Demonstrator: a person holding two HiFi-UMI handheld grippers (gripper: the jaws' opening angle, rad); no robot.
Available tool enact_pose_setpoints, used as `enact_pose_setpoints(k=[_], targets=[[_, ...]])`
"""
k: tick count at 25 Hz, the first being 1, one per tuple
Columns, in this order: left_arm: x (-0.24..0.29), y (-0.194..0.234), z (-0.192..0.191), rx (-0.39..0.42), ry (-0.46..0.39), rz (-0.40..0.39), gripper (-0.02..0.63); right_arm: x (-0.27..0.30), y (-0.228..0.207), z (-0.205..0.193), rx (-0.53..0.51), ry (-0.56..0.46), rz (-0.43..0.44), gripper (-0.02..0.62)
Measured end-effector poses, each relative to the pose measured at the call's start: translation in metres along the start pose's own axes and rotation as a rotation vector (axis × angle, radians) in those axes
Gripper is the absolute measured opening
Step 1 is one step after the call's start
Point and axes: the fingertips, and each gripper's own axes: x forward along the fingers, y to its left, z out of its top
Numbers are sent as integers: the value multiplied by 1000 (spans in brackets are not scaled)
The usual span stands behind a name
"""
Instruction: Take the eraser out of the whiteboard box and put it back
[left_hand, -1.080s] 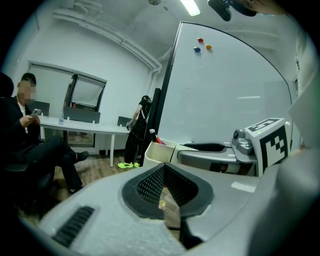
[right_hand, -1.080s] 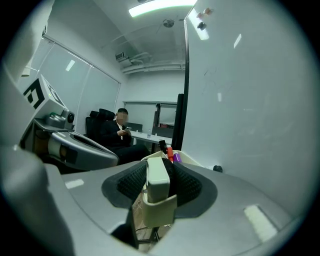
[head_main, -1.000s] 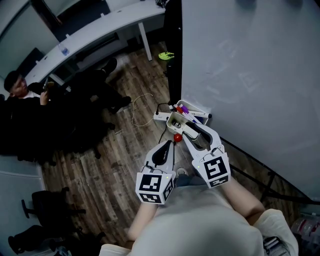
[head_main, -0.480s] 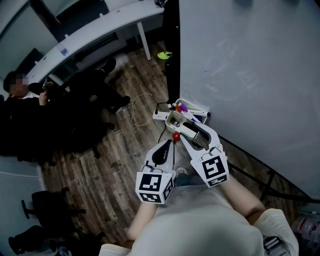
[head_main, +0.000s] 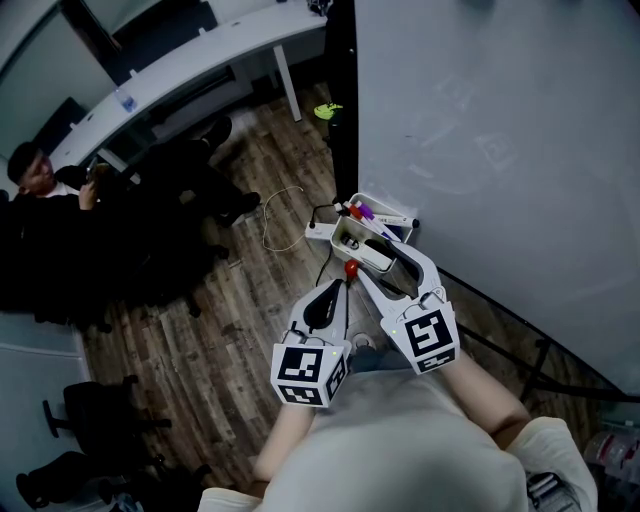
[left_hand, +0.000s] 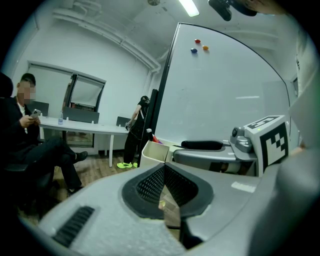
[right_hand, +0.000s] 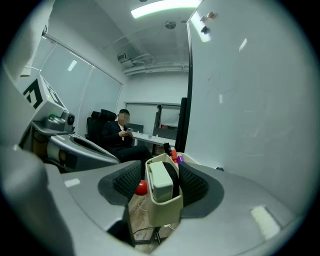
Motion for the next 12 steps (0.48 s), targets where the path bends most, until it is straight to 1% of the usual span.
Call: enact_pose_setpoints(k=[12], targets=[[-17,-8,-7,0,-5,-5,5,-21,13,10,22,-38,-17,235]])
